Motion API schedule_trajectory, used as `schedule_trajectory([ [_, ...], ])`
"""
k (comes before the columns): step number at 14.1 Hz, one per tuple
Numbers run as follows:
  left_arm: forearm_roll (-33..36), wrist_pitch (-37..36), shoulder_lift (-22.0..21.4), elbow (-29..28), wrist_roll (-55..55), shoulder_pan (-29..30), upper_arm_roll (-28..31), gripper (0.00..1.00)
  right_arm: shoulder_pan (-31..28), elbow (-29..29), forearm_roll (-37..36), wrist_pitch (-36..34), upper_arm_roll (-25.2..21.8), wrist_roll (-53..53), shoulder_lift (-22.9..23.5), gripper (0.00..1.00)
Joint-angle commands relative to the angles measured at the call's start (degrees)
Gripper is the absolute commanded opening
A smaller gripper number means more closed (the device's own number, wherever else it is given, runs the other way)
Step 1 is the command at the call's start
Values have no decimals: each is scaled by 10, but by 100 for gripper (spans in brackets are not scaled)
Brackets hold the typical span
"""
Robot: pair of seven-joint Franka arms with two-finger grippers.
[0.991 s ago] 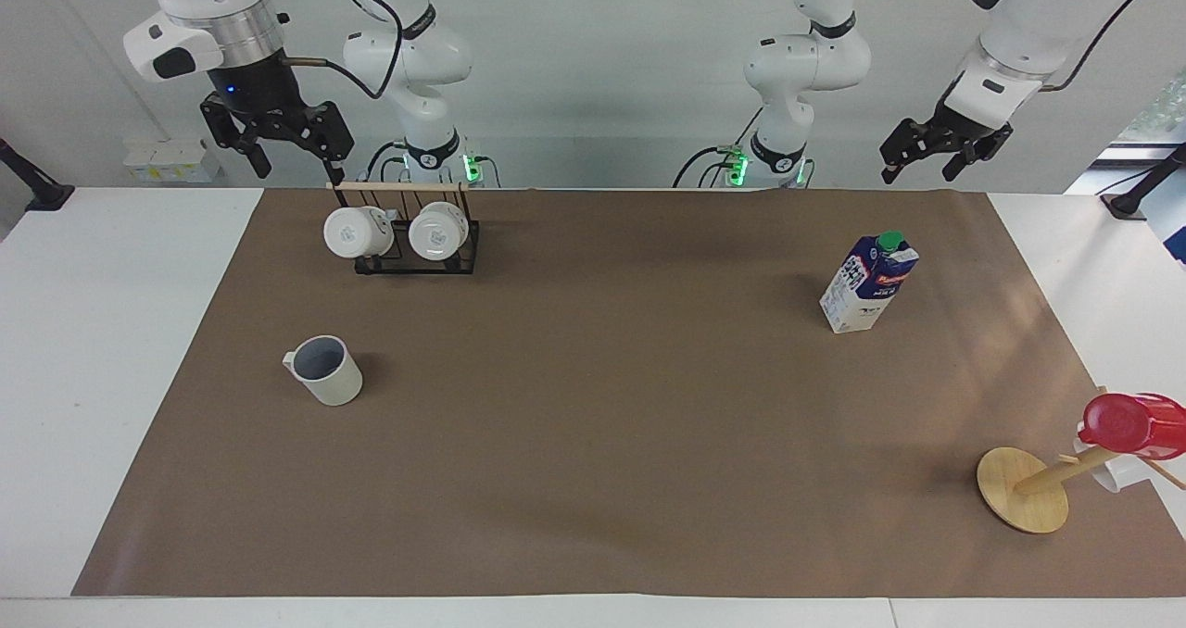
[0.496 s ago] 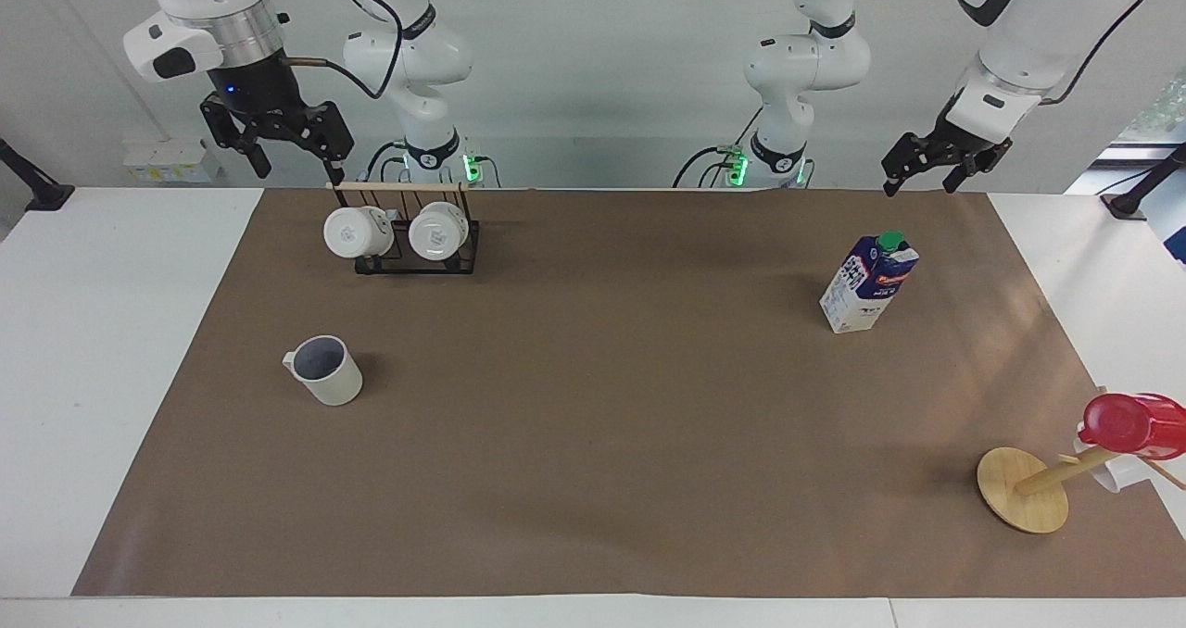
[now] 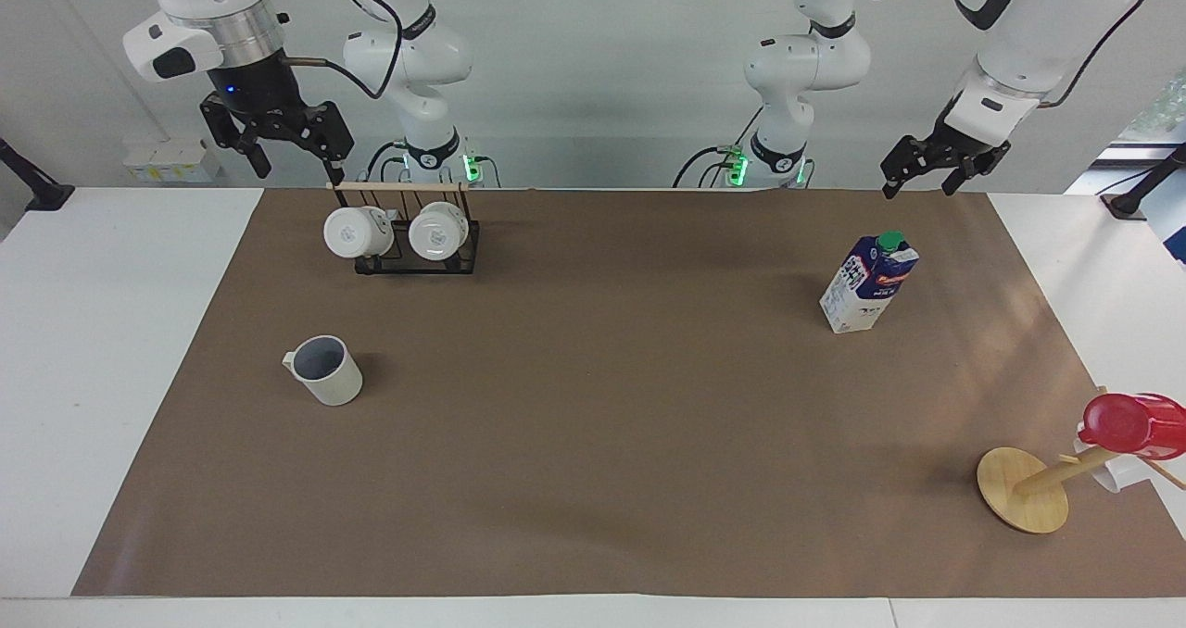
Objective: Place cup and milk on table
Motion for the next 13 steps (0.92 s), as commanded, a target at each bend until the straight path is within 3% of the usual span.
schedule_trajectory([
  [1, 5, 0, -5, 14, -5, 1, -4, 100, -10, -10, 4, 20, 0, -12, -1, 100],
  [3, 5, 1, -4, 56, -5, 7, -3, 100, -19, -23, 3, 39, 0, -13, 0, 100],
  [7, 5, 0, -3, 59, -4, 5, -4, 100, -26, -75, 3, 123, 0, -17, 11, 100],
  [13, 5, 0, -3, 59, -3, 5, -3, 100, -30, -134, 4, 189, 0, -19, 43, 100],
])
